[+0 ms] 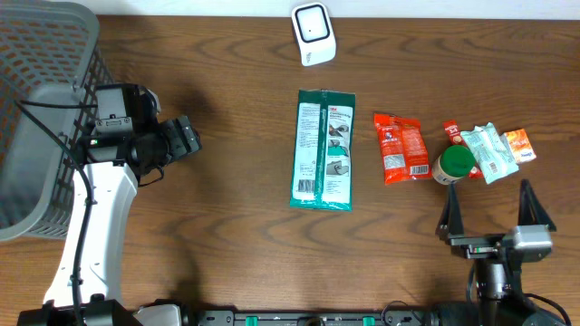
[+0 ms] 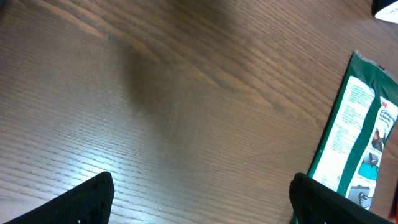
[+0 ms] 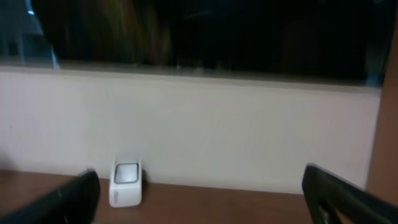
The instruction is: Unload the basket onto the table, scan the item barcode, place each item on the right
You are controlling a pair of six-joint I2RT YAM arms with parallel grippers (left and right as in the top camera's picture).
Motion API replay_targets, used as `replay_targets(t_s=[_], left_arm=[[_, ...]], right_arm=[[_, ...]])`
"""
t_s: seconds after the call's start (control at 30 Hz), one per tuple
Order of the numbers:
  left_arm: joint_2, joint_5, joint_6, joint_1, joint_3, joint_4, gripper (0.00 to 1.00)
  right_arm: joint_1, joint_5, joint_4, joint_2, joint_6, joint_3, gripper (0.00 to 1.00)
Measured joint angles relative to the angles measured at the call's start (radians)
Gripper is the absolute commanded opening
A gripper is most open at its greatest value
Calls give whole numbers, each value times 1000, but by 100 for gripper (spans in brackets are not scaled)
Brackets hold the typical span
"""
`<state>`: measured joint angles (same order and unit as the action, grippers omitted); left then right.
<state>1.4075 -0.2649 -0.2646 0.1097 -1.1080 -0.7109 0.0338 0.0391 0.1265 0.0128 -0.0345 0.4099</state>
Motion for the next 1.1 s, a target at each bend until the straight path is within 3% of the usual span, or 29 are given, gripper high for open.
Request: replay_targets(t_s=[0.1, 0.2, 0.4, 0.63, 1.0, 1.1], left_arm=[[0, 0, 0, 0, 0, 0, 91], [0, 0, 0, 0, 0, 0, 91], [0, 0, 0, 0, 0, 0, 91], [0, 0, 0, 0, 0, 0, 91], [0, 0, 0, 0, 0, 0, 91], [0, 0, 0, 0, 0, 1, 91]], right_arm=[[0, 16, -242, -2, 0, -88, 99], [0, 21, -374, -2, 0, -163, 99], [0, 33, -467, -2, 0, -292, 99], [0, 46, -448, -2, 0, -389, 99], [0, 66, -85, -2, 1, -403, 99], [0, 66, -64, -1, 1, -403, 99]])
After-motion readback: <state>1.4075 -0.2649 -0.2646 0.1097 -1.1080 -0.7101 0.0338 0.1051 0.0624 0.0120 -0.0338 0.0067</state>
